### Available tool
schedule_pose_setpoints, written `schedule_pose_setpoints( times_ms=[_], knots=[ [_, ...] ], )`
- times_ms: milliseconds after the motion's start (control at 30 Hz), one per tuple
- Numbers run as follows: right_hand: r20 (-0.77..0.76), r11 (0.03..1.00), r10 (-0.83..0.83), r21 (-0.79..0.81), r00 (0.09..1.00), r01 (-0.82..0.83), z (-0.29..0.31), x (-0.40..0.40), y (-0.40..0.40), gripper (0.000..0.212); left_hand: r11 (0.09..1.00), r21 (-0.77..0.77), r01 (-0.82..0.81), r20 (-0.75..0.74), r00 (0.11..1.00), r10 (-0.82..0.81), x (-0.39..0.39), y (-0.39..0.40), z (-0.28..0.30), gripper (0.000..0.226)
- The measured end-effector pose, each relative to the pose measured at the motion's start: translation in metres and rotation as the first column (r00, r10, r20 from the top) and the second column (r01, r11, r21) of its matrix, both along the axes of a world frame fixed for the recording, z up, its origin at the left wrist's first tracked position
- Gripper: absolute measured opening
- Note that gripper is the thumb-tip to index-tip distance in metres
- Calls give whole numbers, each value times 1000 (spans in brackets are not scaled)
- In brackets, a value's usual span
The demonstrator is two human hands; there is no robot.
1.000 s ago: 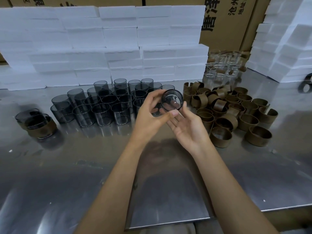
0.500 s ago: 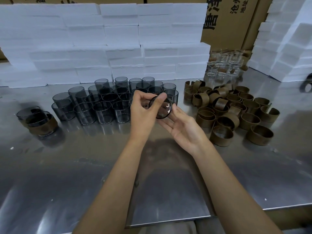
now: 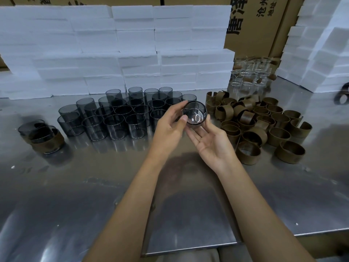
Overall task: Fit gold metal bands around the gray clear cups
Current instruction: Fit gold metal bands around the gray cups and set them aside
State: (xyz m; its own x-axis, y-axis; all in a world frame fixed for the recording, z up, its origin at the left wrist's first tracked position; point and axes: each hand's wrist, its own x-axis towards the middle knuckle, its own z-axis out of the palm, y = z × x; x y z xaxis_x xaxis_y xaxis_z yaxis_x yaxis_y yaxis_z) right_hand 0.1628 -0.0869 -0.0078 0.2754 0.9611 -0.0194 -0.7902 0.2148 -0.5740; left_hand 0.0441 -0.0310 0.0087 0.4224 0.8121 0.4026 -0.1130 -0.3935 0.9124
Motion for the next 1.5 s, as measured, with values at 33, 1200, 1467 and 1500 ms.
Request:
schedule_pose_setpoints(
  times_ms=[33, 1200, 1467, 1500],
  knots=[
    [1, 1000, -2, -1, 1000, 2, 0, 0, 0, 31, 1000, -6, 17, 3, 1000, -17, 0, -1, -1, 42],
    [926, 764, -350, 193, 144, 615, -1, -10, -2, 47, 816, -534, 221, 259, 962, -91, 4, 2, -10, 56],
    [886, 411, 323, 185, -333, 892, -6, 27, -21, 28, 784, -582, 215, 309, 951, -32, -3, 6, -9, 52],
    [883, 406, 345, 166, -319, 899, -5, 28, -21, 27, 782, -586, 215, 304, 952, -34, -4, 7, -9, 52]
  ],
)
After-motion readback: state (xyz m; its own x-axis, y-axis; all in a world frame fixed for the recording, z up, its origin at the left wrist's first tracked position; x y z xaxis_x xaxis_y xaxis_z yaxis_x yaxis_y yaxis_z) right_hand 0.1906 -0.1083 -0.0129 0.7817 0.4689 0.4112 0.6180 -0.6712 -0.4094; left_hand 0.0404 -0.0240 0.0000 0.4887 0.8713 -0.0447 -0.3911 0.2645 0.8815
